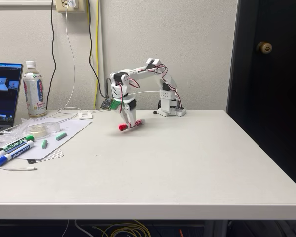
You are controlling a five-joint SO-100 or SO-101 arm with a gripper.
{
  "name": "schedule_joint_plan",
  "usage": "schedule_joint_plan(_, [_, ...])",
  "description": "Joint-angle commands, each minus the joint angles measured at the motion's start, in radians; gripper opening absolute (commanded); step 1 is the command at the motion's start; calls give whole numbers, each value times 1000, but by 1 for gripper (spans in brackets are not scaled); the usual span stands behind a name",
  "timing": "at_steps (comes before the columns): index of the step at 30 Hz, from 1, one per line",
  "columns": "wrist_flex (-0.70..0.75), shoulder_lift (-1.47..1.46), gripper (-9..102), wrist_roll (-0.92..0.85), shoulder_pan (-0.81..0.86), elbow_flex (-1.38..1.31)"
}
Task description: Pick up the red marker.
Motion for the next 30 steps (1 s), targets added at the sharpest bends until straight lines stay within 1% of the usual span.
schedule_joint_plan(1, [15,118,1,63,-28,-11])
schedule_joint_plan(10, [15,222,2,219,-115,58])
schedule_joint_plan(22, [15,299,4,347,-195,69])
schedule_joint_plan(26, [15,342,4,425,-238,67])
schedule_joint_plan(30, [15,394,4,541,-301,69])
